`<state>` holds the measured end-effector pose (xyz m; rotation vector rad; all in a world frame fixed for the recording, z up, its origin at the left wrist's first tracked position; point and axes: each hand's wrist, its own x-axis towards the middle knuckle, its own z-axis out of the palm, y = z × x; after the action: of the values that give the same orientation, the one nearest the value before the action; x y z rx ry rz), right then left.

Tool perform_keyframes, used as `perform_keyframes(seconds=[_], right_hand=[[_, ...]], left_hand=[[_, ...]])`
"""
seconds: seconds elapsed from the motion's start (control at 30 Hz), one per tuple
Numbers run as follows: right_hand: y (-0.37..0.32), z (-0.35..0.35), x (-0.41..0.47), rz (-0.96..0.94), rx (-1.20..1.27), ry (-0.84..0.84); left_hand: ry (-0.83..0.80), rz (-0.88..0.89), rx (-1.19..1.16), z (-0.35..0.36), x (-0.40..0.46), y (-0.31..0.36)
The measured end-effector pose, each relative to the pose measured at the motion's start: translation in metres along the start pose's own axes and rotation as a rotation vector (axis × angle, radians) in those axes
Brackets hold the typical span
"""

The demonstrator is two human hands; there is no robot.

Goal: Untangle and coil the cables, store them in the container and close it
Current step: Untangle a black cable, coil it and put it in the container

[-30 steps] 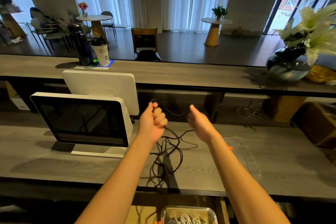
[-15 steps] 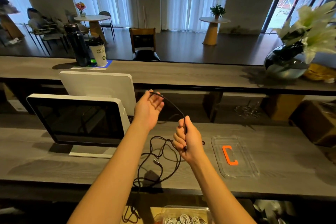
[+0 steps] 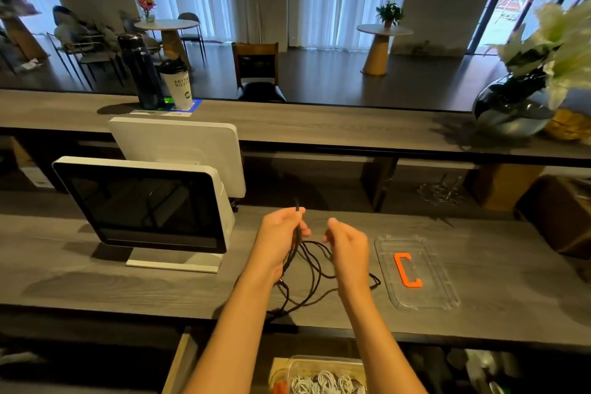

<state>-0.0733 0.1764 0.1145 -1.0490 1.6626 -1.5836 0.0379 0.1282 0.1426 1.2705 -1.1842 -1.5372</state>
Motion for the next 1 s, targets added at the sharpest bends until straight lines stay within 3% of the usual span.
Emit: perform_keyframes(seconds=[0.1, 0.27, 0.4, 0.5, 0.6, 0.83, 1.0], right_hand=[[-0.003, -0.013, 0.008, -0.065, 0.071, 0.100], [-0.021, -0.014, 0.012, -0.179, -0.063, -0.242], [-0.015, -0.015, 0.003, -0.075, -0.109, -0.269], [-0.015, -0.028, 0.001, 0.001, 0.049, -0.287], [-0.021, -0.037, 0.007, 0.042, 0.076, -0.172], [-0.020, -0.035, 0.005, 0.080, 0.043, -0.031], [-0.015, -0.039, 0.007, 0.149, -0.003, -0.102]], left_hand=[[-0.112, -0.004, 0.140, -0.006, -0.006, 0.003], [-0.352, 0.045, 0.267, -0.011, -0.021, 0.018], [-0.283, 0.136, 0.269, -0.024, -0.019, 0.017], [-0.315, 0.229, 0.434, -0.037, -0.014, 0.008], [-0.393, 0.229, 0.546, -0.042, -0.010, -0.006], [-0.419, 0.274, 0.497, -0.040, -0.007, -0.026], [-0.194, 0.295, 0.291, -0.037, -0.004, -0.033]])
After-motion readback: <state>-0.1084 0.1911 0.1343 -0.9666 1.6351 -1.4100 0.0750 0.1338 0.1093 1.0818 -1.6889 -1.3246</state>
